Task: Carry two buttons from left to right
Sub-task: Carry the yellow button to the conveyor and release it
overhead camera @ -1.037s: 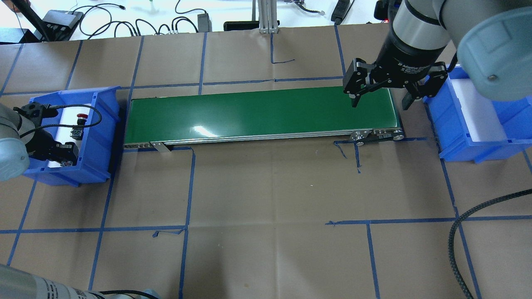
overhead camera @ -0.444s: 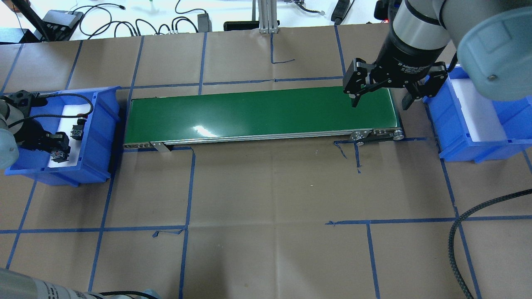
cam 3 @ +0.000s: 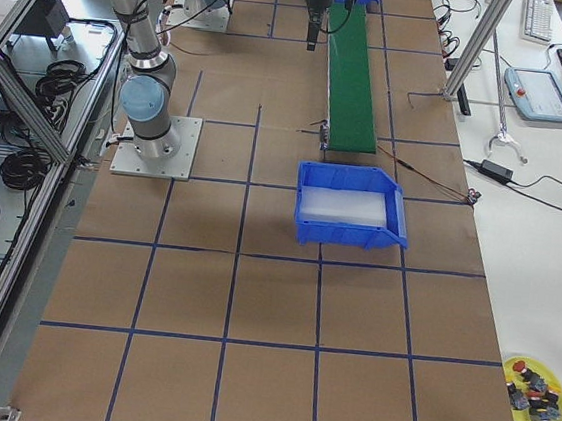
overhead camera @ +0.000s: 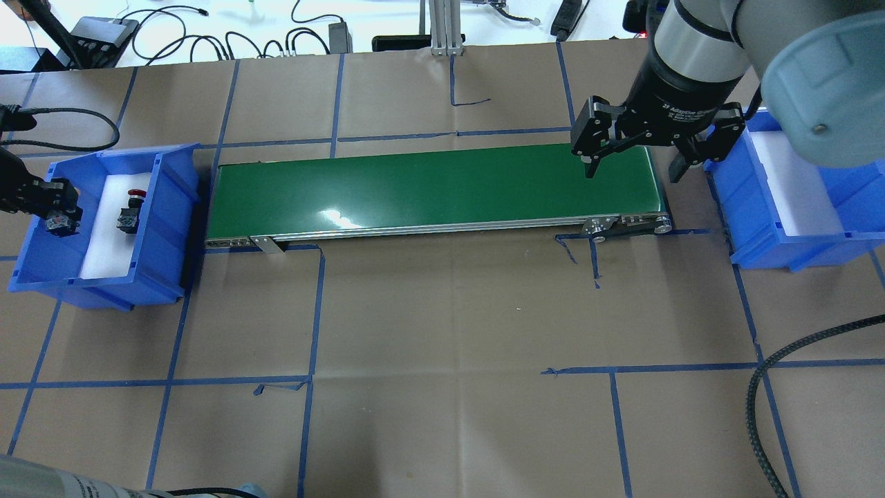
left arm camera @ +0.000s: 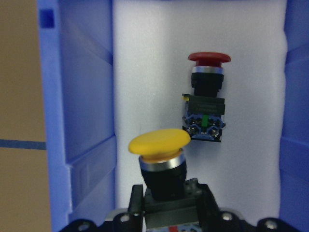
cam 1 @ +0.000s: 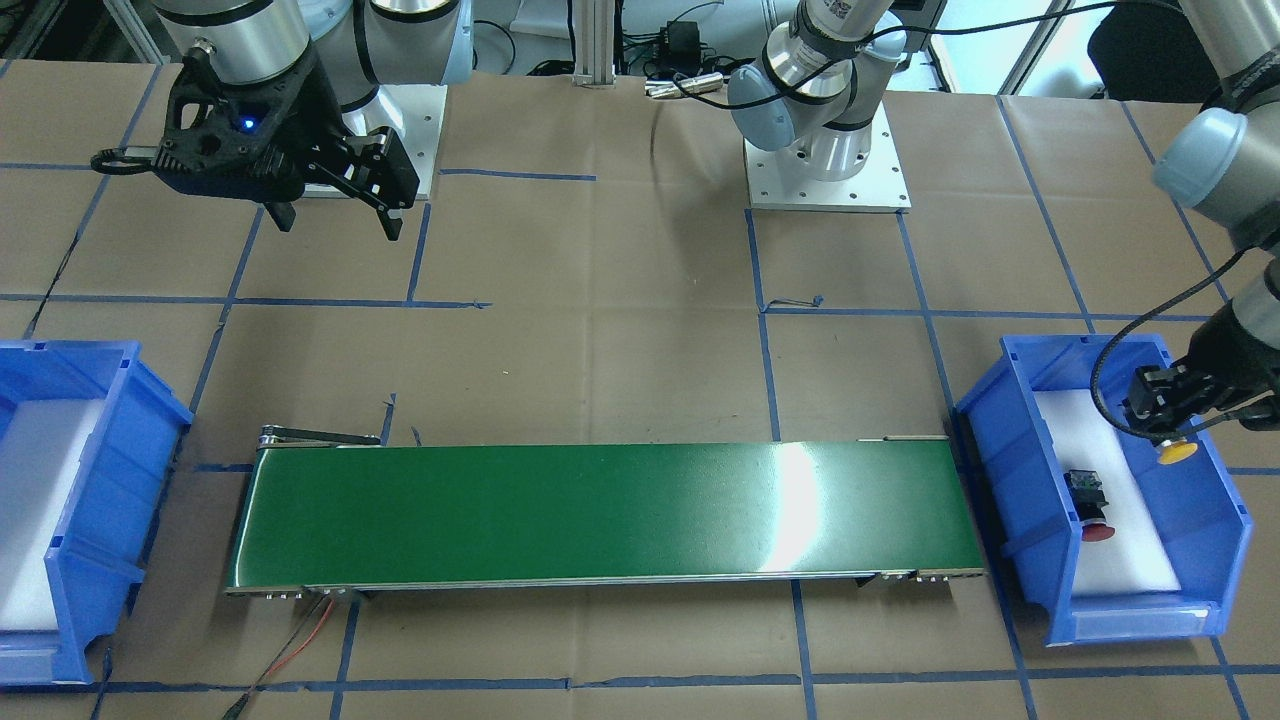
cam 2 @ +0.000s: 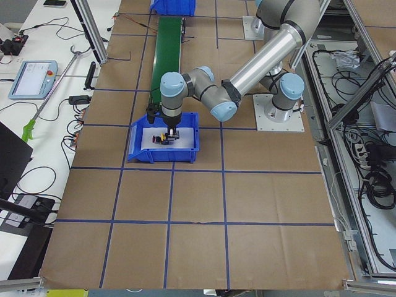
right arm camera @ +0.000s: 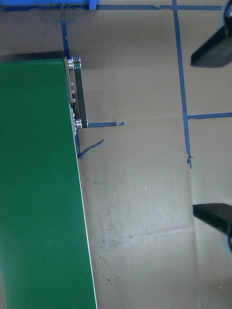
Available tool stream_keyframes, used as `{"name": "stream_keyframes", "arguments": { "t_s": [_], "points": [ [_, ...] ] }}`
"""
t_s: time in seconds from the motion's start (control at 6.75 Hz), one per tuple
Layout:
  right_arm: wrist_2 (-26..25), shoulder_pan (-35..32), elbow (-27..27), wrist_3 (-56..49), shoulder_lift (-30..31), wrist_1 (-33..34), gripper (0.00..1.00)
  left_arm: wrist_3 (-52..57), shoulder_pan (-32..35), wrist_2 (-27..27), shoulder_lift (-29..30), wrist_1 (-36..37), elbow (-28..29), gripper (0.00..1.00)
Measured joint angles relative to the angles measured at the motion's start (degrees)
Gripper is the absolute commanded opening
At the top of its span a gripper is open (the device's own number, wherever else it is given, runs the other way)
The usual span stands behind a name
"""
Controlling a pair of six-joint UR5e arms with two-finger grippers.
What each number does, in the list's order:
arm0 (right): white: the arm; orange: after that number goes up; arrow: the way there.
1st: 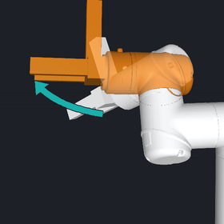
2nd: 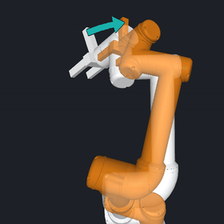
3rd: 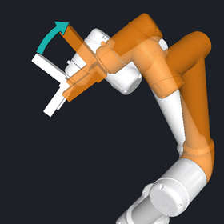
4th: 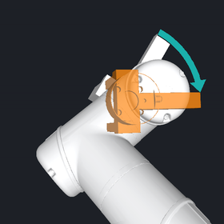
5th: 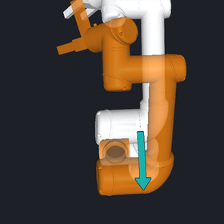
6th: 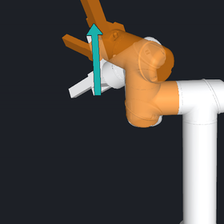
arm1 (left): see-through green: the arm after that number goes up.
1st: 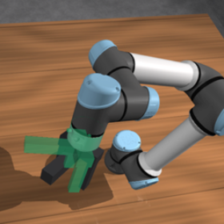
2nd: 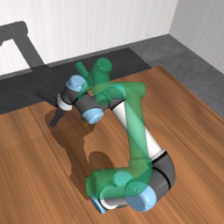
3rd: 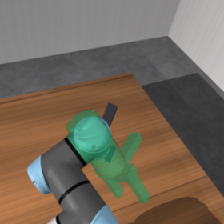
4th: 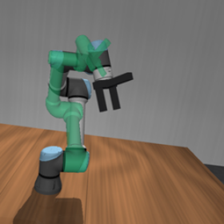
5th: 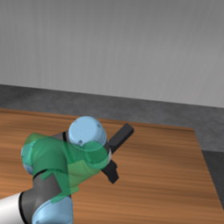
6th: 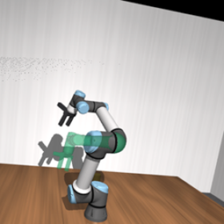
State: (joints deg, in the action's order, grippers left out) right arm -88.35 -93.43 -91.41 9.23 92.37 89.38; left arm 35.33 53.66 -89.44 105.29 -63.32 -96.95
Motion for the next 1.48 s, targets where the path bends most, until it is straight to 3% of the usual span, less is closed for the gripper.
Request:
{"name": "stream_keyframes", "arguments": {
  "t_s": [0.3,0.59,1.04,1.48],
  "points": [
    [0.06,-0.02,0.00,0.06,0.00,0.00,1.00,-0.02,2.53,-0.02,-0.44,-8.82,6.59,0.09],
    [0.09,-0.04,0.00,0.08,0.00,0.00,1.00,-1.96,7.58,-0.05,-0.49,-11.46,8.69,0.10],
    [0.02,-0.01,0.00,0.03,0.00,0.00,1.00,-12.13,17.79,-0.24,0.08,-10.85,8.15,0.11],
    [-0.01,-0.03,0.00,-0.02,0.00,-0.10,1.00,-20.70,25.91,-0.53,3.63,-5.65,4.73,0.11]
  ]
}}
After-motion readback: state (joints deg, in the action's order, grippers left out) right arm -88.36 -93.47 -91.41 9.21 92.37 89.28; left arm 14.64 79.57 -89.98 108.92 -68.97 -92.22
